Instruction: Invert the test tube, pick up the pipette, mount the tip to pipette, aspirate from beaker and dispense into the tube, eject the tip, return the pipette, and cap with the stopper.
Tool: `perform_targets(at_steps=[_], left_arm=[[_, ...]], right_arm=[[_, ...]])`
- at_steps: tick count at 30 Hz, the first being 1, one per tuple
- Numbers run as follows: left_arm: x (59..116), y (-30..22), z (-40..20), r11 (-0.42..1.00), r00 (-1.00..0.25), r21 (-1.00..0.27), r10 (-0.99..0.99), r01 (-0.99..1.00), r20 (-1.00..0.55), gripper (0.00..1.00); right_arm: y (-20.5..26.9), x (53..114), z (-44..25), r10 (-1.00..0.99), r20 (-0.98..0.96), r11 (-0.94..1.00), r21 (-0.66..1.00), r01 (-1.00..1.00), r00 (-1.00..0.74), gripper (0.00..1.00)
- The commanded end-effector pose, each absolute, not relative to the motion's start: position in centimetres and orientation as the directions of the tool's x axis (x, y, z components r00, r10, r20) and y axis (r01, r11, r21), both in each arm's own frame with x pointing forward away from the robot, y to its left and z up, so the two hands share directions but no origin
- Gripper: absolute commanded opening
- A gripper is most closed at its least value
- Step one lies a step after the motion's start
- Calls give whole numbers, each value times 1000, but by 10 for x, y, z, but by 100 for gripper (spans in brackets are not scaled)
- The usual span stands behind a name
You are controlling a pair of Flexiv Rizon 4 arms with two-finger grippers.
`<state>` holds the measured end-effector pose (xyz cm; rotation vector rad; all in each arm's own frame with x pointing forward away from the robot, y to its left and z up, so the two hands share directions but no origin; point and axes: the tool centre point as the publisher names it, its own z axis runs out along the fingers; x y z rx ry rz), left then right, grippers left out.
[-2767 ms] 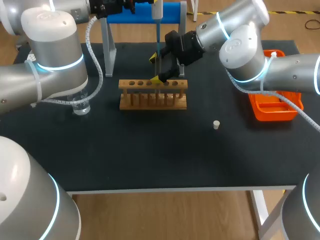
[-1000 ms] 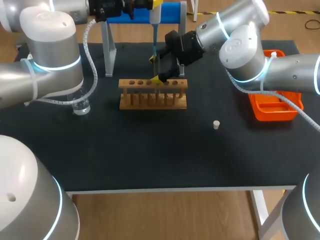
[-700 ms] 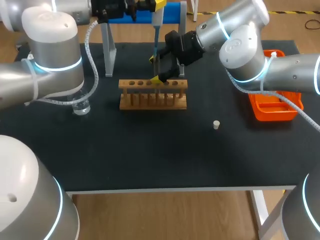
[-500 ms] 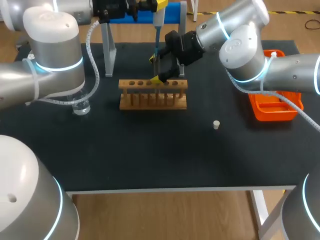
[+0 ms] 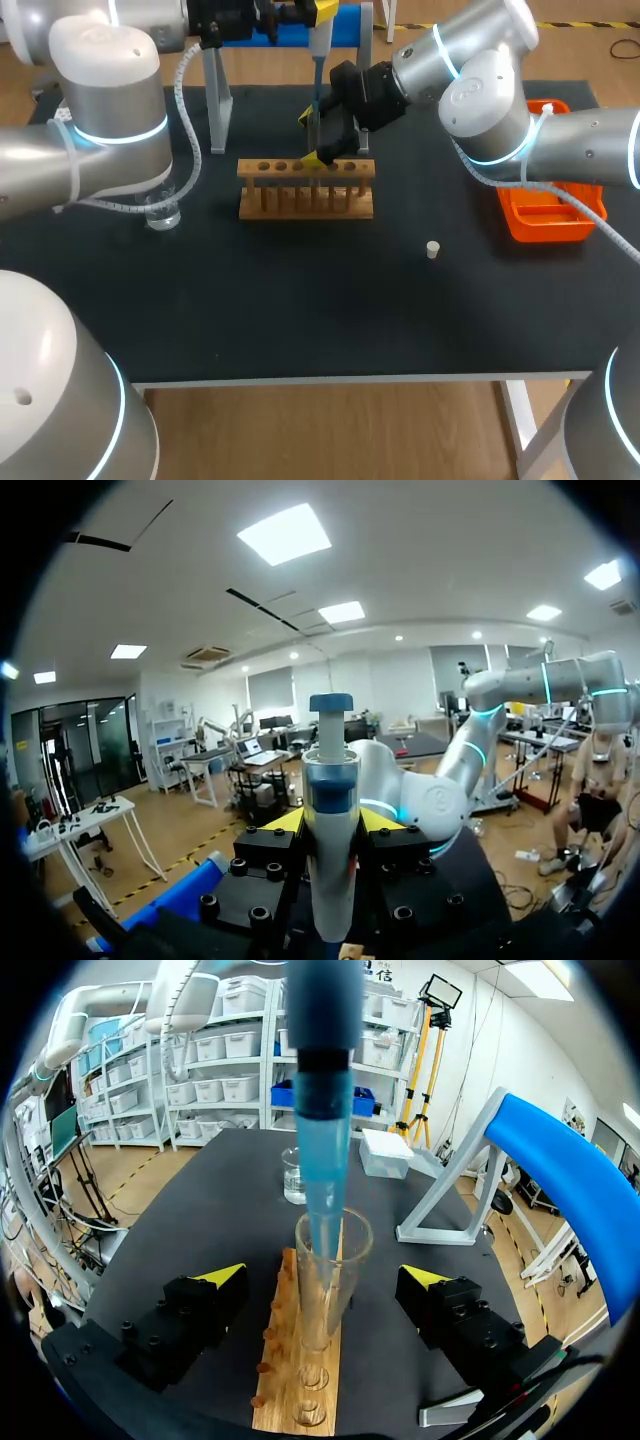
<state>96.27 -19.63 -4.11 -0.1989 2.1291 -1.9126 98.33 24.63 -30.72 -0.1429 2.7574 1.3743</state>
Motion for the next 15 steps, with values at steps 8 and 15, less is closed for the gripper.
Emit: perform_targets(at_steps=[8,15], left_arm=[[963,-194,-44,106,-952,-992,-290,69,-97,0],[964,-195,-45,99,-953,-993,-290,66,-92,0]], right_arm=[[245,984,-306,-60,-89,603,791,-108,-994,100],[245,984,-306,-60,-89,603,791,-108,-994,100]])
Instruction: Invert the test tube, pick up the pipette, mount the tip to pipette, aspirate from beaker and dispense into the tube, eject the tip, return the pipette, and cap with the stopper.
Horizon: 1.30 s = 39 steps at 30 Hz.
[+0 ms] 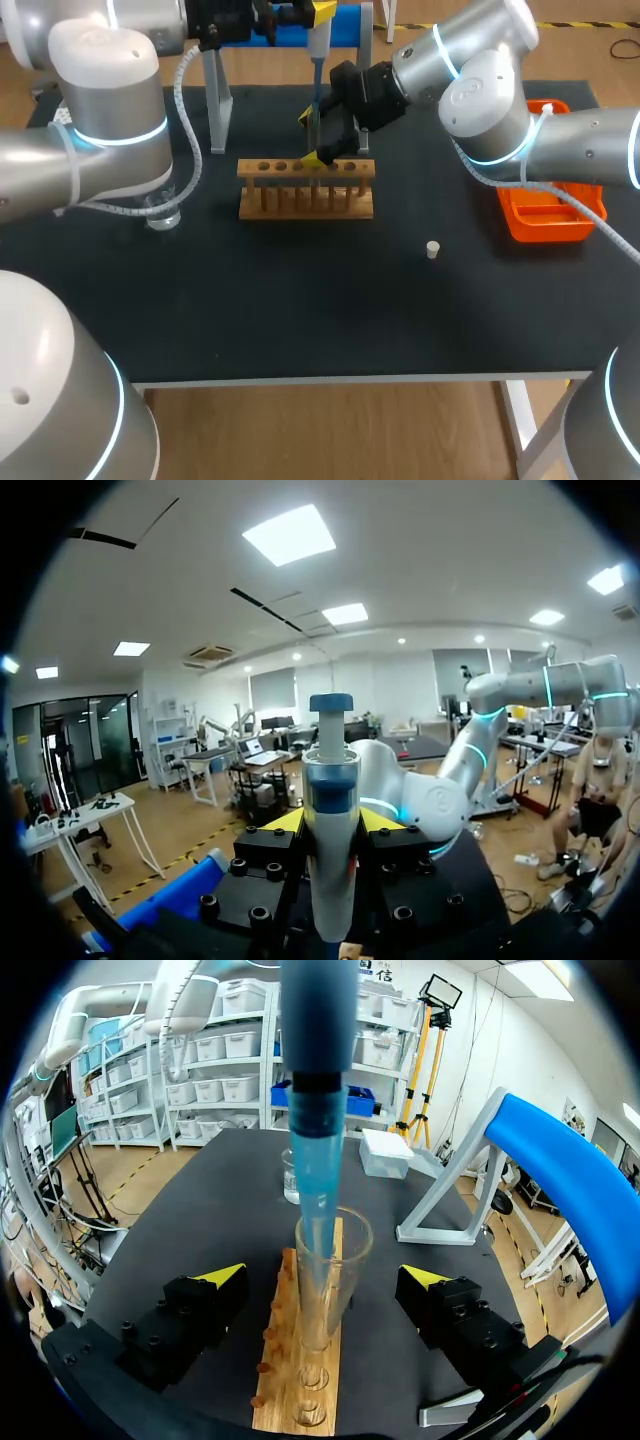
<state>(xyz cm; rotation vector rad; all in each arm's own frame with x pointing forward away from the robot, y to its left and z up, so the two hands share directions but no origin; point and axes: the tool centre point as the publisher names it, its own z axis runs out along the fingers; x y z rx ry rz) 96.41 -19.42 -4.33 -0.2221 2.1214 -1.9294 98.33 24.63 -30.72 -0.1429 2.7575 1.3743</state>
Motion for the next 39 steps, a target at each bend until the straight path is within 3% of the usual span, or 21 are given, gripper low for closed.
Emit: perform_targets(at_steps=[1,39], left_arm=[[964,-195,-45,99,-953,-993,-290,66,-92,0],[976,-191,-56,82,-949,-996,-311,29,-53,0]], right_arm=[[245,984,-306,-60,-89,603,791,-108,-994,100],[245,984,-306,-60,-89,603,791,-108,-994,100]])
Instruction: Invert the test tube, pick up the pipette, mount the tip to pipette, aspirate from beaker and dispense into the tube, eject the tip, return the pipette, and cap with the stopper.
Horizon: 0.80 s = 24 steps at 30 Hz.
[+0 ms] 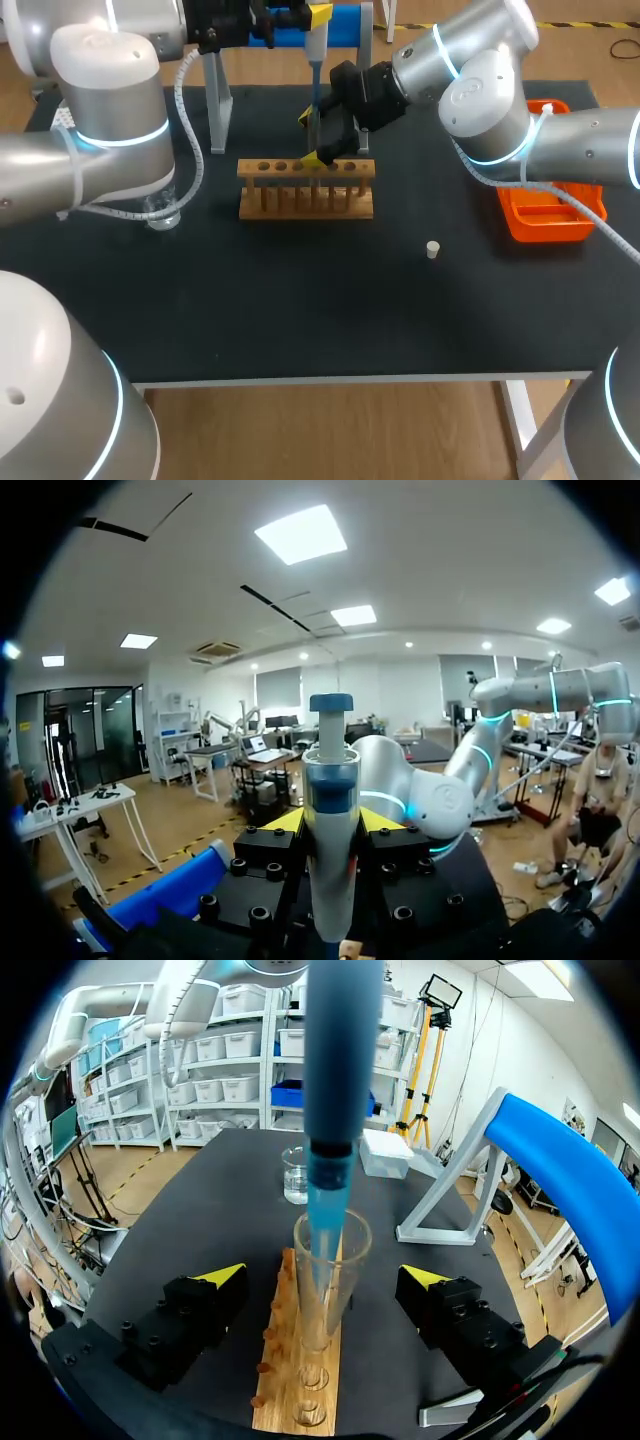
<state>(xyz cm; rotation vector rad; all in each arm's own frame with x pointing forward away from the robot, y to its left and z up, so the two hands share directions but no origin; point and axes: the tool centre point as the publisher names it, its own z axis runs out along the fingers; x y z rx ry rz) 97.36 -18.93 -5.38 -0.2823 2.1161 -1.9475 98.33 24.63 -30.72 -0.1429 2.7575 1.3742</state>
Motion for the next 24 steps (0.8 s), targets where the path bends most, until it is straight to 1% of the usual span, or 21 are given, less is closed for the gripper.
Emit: perform_targets(at_steps=[1,24], left_arm=[[976,-191,-56,82,-949,-996,-311,28,-53,0],[981,-190,-63,78,-948,-997,-316,10,-35,0]], right_arm=[[245,984,-306,-60,-89,603,791,-108,-994,100],[245,984,-306,-60,-89,603,791,-108,-994,100]])
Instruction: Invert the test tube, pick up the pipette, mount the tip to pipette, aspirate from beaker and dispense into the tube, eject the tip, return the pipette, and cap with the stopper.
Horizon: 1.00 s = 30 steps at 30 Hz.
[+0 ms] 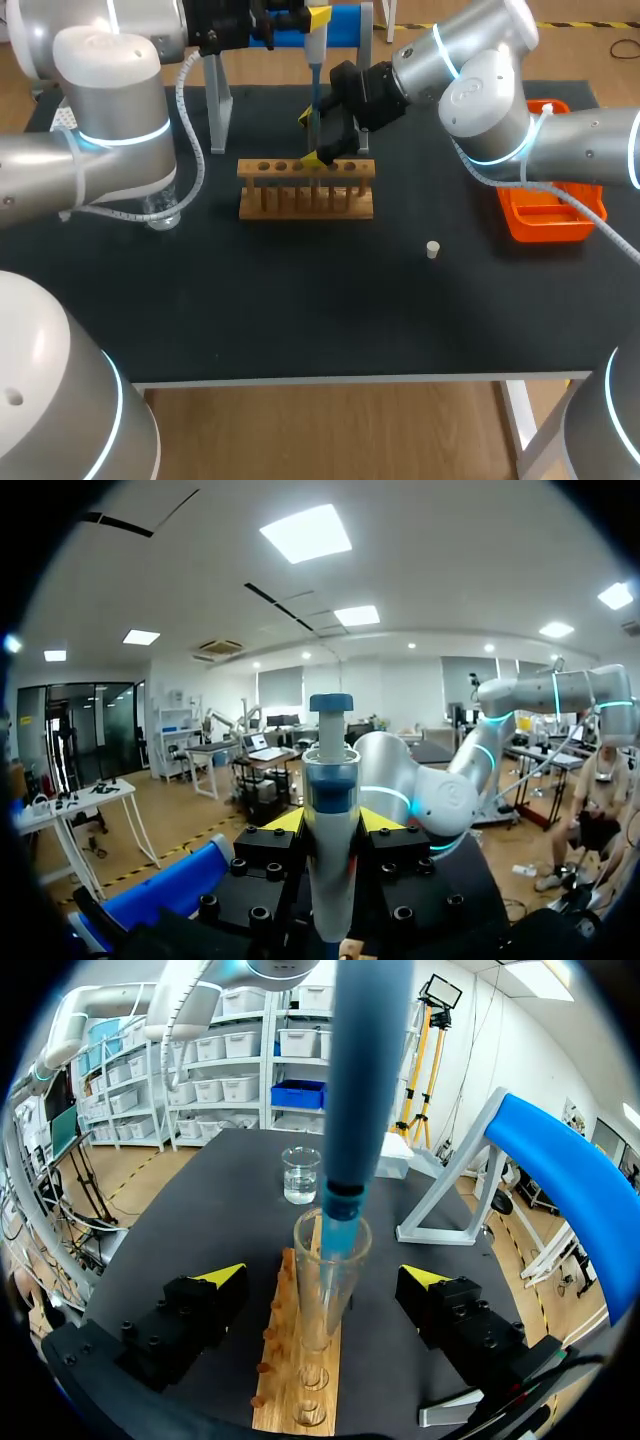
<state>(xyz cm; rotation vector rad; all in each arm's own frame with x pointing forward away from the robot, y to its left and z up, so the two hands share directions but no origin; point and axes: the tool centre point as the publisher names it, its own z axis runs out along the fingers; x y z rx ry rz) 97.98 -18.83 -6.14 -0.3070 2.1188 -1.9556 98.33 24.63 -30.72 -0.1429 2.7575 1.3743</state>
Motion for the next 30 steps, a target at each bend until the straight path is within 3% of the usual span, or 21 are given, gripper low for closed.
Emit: perform_targets(at_steps=[1,30], left_arm=[[981,-190,-64,78,-948,-997,-316,9,-34,0],[983,-188,-75,68,-946,-997,-324,-20,-3,0]], right_arm=[[245,984,-306,-60,-89,603,791,-108,-994,100],[245,984,-306,-60,-89,603,791,-108,-994,100]])
